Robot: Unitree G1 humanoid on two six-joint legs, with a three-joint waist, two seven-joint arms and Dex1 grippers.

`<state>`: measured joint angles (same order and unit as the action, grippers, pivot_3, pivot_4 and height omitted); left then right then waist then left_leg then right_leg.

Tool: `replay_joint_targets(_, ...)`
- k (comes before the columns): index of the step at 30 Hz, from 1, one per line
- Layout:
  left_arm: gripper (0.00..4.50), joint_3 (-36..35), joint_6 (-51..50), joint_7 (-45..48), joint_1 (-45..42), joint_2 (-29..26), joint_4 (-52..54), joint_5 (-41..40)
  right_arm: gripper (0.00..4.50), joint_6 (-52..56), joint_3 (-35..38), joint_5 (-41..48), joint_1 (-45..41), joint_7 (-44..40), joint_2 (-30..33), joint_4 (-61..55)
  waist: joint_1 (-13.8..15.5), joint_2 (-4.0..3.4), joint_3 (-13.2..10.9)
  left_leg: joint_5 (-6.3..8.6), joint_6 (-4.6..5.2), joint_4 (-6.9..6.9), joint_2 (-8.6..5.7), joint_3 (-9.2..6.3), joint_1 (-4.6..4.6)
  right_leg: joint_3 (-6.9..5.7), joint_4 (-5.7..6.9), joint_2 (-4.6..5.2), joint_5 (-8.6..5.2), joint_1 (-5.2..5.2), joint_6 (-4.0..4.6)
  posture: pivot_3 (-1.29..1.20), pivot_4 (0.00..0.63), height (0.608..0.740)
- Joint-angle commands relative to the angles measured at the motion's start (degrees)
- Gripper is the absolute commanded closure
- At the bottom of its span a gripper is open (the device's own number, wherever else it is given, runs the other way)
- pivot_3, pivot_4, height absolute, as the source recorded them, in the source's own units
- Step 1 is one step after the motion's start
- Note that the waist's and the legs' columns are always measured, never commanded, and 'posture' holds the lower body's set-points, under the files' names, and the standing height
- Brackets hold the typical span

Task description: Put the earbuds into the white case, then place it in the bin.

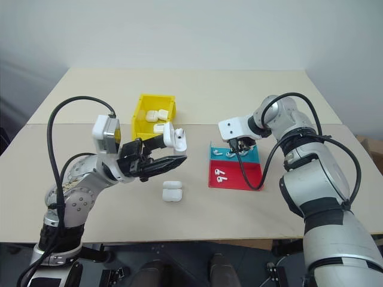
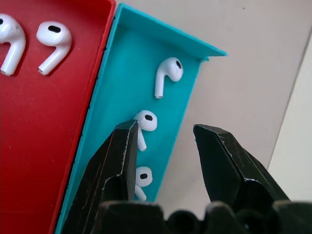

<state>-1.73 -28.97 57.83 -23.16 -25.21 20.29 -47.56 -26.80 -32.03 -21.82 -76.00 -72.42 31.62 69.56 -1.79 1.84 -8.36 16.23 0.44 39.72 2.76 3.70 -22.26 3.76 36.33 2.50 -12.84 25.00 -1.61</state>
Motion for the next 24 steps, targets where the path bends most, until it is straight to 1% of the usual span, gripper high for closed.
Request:
replay_joint_targets(1,1.72,-1.6,1.6,2.1,1.0,-0.9,2.1,-1.5,2.27,-2.4,0.0,-2.5,-1.4,0.9,0.4,1.3,0.0,-0.01,0.0,0.0,0.0,0.0,0.0,0.0,0.0,0.0,0.0,0.01,0.0,0.0,0.0,0.0,0.15,0.74)
replay_joint_targets(7,1.72,-3.0,3.0,3.7,2.8,-2.1,1.6,-1.1,2.27,-2.5,1.3,-3.6,-0.8,2.2,-0.5,2.5,-0.6,-0.02,0.0,-0.02,-0.03,0.0,-0.01,0.01,0.05,0.01,0.14,0.01,0.0,0.0,0.01,0.0,0.15,0.74)
replay_joint_targets(15,1.72,-3.0,4.2,4.9,3.5,-2.7,1.2,-0.8,2.27,-1.2,1.6,-5.3,-0.3,7.7,-2.2,3.6,-0.9,-0.02,0.0,-0.08,-0.14,0.02,-0.03,0.05,0.25,0.09,0.52,0.0,-0.02,0.01,0.06,0.0,0.15,0.74)
replay_joint_targets(24,1.72,-3.5,3.6,4.8,3.6,-3.7,2.1,-1.4,2.27,0.0,2.9,-5.6,0.4,9.3,-4.1,4.3,-0.9,-0.02,0.0,-0.1,-0.18,0.02,-0.04,0.02,0.26,0.1,0.57,-0.01,-0.01,0.01,0.08,0.0,0.15,0.74)
